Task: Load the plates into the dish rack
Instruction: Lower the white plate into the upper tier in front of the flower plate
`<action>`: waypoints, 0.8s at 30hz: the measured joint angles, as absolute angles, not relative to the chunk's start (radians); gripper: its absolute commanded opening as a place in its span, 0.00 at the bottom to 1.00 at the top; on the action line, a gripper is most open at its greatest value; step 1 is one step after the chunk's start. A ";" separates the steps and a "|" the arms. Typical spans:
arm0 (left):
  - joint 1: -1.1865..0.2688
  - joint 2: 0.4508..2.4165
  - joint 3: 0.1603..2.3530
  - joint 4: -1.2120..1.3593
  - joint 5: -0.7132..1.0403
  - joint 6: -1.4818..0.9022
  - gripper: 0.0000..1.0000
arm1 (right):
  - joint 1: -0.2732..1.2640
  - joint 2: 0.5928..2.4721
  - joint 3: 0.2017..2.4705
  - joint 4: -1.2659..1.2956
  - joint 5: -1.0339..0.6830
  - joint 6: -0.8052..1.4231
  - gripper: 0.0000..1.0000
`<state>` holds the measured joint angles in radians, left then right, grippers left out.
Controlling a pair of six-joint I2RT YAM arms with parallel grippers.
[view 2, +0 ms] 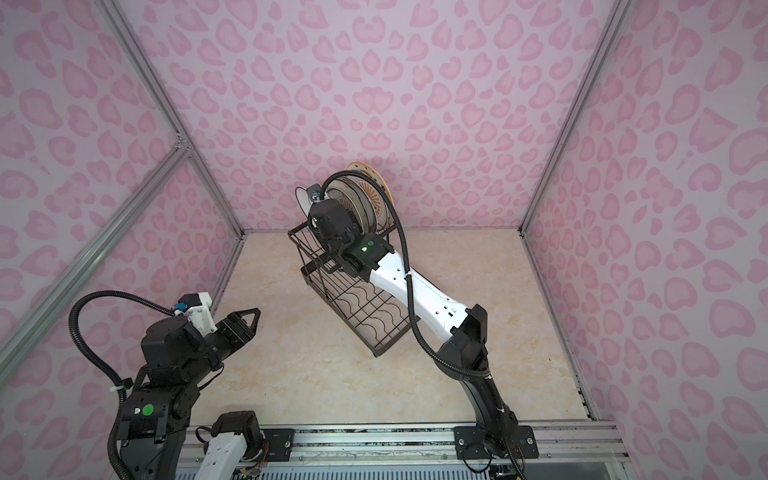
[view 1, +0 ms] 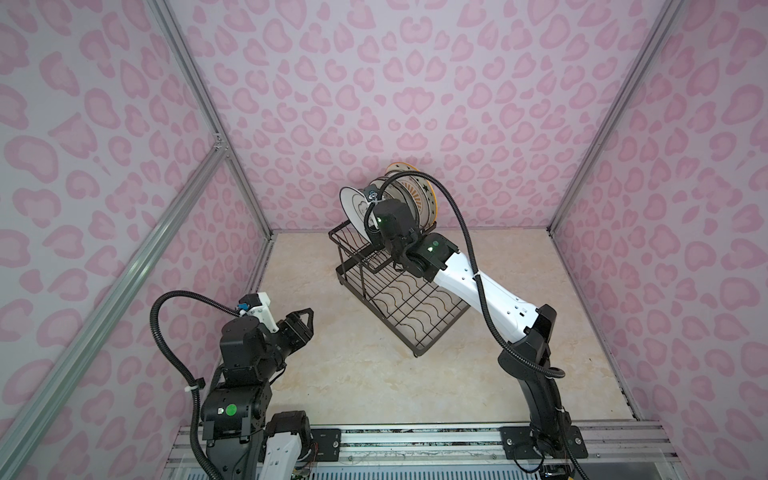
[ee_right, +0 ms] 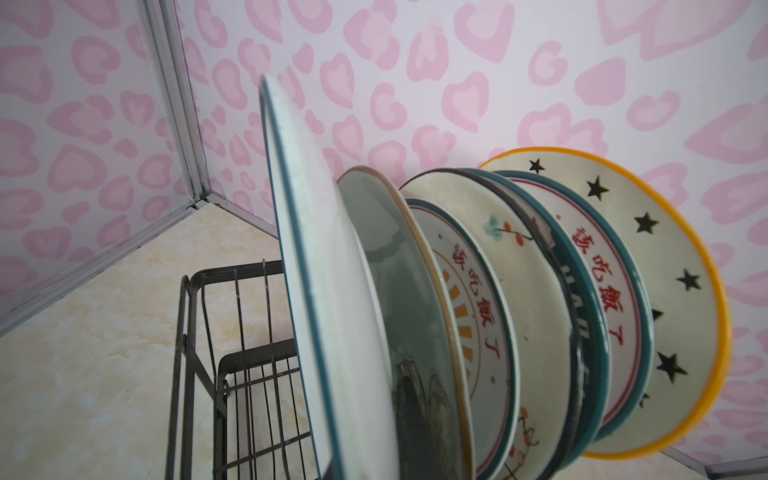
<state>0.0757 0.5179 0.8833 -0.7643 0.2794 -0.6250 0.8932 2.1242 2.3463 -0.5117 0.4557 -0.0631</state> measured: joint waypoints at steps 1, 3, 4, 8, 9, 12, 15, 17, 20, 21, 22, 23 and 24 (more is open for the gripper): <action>0.076 0.518 0.883 -0.764 0.279 -0.625 0.58 | 0.893 2.125 2.342 -0.505 0.452 -0.061 0.00; 0.076 0.519 0.883 -0.765 0.278 -0.624 0.58 | 0.893 2.129 2.339 -0.507 0.447 -0.055 0.00; 0.076 0.519 0.883 -0.765 0.275 -0.623 0.58 | 0.893 2.132 2.337 -0.506 0.446 -0.049 0.00; 0.076 0.517 0.883 -0.766 0.265 -0.621 0.58 | 0.892 2.138 2.323 -0.507 0.429 -0.034 0.00; 0.076 0.517 0.883 -0.767 0.265 -0.621 0.58 | 0.891 2.140 2.323 -0.508 0.423 -0.028 0.00; 0.076 0.517 0.883 -0.768 0.263 -0.620 0.59 | 0.886 2.145 2.323 -0.514 0.417 -0.014 0.00; 0.076 0.522 0.883 -0.768 0.262 -0.618 0.59 | 0.880 2.145 2.323 -0.520 0.402 -0.002 0.17; 0.076 0.534 0.883 -0.768 0.262 -0.615 0.60 | 0.874 2.145 2.323 -0.521 0.392 0.013 0.27; 0.076 0.561 0.885 -0.768 0.262 -0.607 0.61 | 0.868 2.136 2.323 -0.522 0.382 0.009 0.34; 0.076 0.571 0.889 -0.768 0.263 -0.602 0.61 | 0.865 2.129 2.320 -0.521 0.376 0.009 0.35; 0.076 0.584 0.897 -0.768 0.263 -0.598 0.62 | 0.862 2.119 2.315 -0.521 0.369 0.011 0.35; 0.076 0.597 0.908 -0.767 0.263 -0.591 0.62 | 0.860 2.106 2.307 -0.521 0.364 0.010 0.36; 0.076 0.607 0.918 -0.766 0.262 -0.583 0.63 | 0.859 2.094 2.298 -0.517 0.362 0.010 0.37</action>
